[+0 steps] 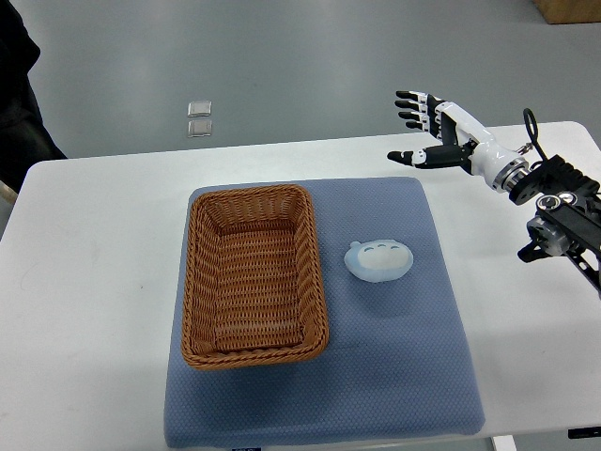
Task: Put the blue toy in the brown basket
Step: 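Raise the right hand and move it toward the pale blue toy, then lower the right hand over the pale blue toy and close fingers around it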
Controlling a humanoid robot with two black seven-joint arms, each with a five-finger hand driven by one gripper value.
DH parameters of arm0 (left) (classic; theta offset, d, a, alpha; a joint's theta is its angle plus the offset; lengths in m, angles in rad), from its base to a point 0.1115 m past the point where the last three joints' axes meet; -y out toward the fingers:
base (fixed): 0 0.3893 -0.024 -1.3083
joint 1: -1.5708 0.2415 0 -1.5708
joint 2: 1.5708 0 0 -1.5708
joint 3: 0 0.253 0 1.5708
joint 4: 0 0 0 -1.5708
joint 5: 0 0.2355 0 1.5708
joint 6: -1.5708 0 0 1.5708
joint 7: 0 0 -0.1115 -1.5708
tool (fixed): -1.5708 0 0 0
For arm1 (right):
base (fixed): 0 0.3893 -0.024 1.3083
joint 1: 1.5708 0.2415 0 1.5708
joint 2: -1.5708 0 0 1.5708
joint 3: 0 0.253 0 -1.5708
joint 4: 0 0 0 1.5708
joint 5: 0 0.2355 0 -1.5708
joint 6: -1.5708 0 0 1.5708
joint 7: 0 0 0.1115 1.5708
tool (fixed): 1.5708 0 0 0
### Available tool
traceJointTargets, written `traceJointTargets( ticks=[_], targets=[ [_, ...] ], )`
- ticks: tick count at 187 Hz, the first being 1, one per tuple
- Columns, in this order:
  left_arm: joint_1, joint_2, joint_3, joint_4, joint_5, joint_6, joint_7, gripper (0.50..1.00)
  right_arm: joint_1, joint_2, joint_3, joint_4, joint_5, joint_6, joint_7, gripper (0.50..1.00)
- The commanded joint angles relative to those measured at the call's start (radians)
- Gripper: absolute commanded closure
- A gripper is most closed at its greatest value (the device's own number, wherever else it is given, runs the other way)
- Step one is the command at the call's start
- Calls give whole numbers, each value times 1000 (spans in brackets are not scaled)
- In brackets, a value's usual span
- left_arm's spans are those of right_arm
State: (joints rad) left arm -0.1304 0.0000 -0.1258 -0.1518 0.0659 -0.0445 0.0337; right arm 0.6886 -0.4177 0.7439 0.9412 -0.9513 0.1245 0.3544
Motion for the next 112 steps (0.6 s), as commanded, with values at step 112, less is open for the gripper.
traceJointTargets(
  ticks=[112],
  targets=[
    [0, 0, 2, 0, 0, 0, 0, 500, 163, -247, -477, 286, -419, 106, 137, 593]
  ],
)
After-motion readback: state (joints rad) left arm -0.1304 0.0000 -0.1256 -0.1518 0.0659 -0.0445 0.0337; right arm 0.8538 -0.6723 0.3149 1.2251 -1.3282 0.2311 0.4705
